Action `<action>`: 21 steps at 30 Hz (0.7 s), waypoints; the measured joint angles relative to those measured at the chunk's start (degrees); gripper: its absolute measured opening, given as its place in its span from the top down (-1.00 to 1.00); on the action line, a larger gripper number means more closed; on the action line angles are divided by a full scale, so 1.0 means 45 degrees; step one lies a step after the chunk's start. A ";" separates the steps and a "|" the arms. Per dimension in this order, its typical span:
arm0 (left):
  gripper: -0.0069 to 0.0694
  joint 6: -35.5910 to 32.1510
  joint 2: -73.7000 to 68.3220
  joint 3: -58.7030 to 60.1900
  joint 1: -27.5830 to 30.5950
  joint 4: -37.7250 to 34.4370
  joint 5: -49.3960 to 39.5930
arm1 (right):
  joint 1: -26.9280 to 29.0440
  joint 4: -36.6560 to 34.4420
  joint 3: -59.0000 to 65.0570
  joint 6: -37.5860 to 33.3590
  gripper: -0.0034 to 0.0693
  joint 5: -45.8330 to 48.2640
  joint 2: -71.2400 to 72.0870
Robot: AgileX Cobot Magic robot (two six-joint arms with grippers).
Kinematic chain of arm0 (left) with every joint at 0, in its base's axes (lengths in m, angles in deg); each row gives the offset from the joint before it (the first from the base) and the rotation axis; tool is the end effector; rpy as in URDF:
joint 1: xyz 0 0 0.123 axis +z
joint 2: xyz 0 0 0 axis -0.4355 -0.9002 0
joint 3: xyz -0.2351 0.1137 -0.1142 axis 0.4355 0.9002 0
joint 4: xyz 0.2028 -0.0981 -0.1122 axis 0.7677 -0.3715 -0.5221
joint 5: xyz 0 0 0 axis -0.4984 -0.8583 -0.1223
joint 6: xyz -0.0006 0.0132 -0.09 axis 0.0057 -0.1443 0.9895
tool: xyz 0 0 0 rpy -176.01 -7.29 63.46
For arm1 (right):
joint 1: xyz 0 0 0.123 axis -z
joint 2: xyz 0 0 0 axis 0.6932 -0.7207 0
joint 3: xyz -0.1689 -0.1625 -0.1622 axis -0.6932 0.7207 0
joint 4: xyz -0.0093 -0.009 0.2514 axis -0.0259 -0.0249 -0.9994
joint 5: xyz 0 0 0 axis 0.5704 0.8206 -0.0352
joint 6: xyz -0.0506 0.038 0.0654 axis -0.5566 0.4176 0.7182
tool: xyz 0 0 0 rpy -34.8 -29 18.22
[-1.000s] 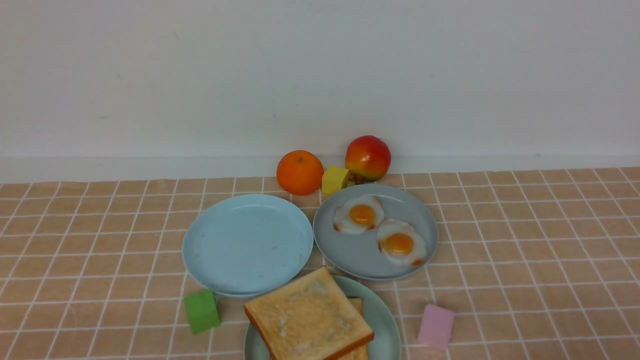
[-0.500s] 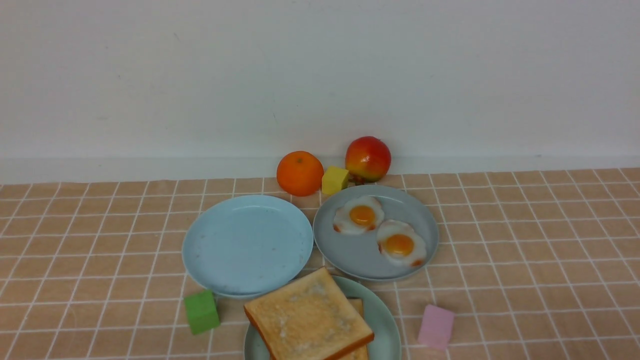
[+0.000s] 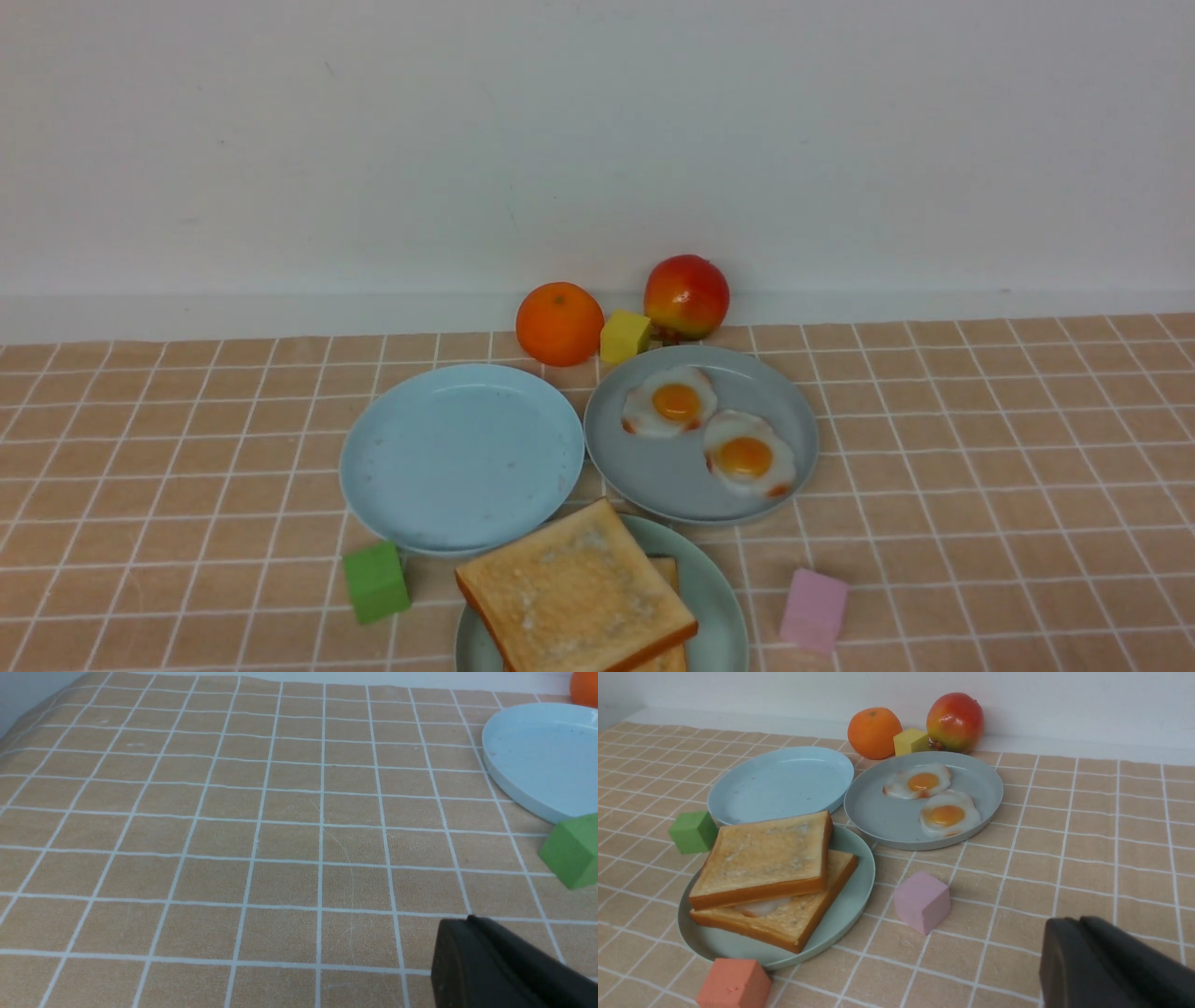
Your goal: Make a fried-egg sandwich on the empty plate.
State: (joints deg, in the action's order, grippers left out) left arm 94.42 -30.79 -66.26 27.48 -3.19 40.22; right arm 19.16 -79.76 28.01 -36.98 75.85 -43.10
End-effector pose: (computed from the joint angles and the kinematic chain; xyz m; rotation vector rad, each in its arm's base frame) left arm 0.0519 0.0046 0.1691 -0.1054 1.8889 0.0120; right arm 0.0358 0.0174 0.2354 -0.2928 1.8196 0.3966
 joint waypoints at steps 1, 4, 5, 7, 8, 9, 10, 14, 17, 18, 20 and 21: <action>0.84 0.0000 0.0000 0.0000 0.0000 0.0000 0.0000 | 0.0000 0.0000 0.0000 0.0000 0.79 0.0000 0.0000; 0.83 0.0000 0.0000 0.0000 0.0000 0.0012 0.0000 | 0.0000 0.0000 0.0000 0.0000 0.77 0.0000 0.0000; 0.83 0.0000 0.0000 0.0000 0.0000 0.0012 0.0000 | 0.0000 0.0000 0.0000 0.0000 0.76 0.0000 0.0000; 0.82 0.0000 0.0000 0.0000 0.0000 0.0012 0.0000 | 0.0000 0.0000 0.0000 0.0000 0.76 0.0000 0.0000; 0.82 0.0000 0.0000 0.0000 0.0000 0.0012 0.0000 | 0.0013 0.0000 0.0000 0.0000 0.75 0.0000 0.0000; 0.82 0.0000 0.0000 0.0000 0.0000 0.0012 0.0000 | 0.0062 0.0000 0.0000 0.0000 0.75 0.0000 0.0000; 0.82 0.0000 0.0000 0.0000 0.0000 0.0012 0.0000 | 0.0162 0.0000 0.0000 0.0000 0.75 0.0000 0.0000; 0.81 0.0000 0.0000 0.0000 0.0000 0.0012 0.0000 | 0.1431 0.0000 0.0000 0.0000 0.73 -0.0013 0.0000; 0.81 0.0000 0.0000 0.0000 0.0000 0.0012 0.0000 | 0.2818 0.0128 0.0070 0.0000 0.72 -0.0210 0.0000; 0.81 0.0000 0.0000 0.0000 0.0000 0.0012 0.0000 | 0.3124 0.0156 0.0167 0.0000 0.72 -0.0359 0.0000; 0.81 0.0000 0.0000 0.0000 0.0000 0.0012 0.0000 | 0.4262 0.0237 0.0663 0.0000 0.71 -0.0815 0.0032; 0.81 0.0000 0.0000 0.0000 0.0000 0.0012 0.0000 | 0.4650 0.0237 0.1004 0.0000 0.70 -0.1013 0.0097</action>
State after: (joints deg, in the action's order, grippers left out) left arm 94.42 -30.79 -66.26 27.48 -3.14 40.22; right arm 40.09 -78.69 32.52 -36.98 71.29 -42.67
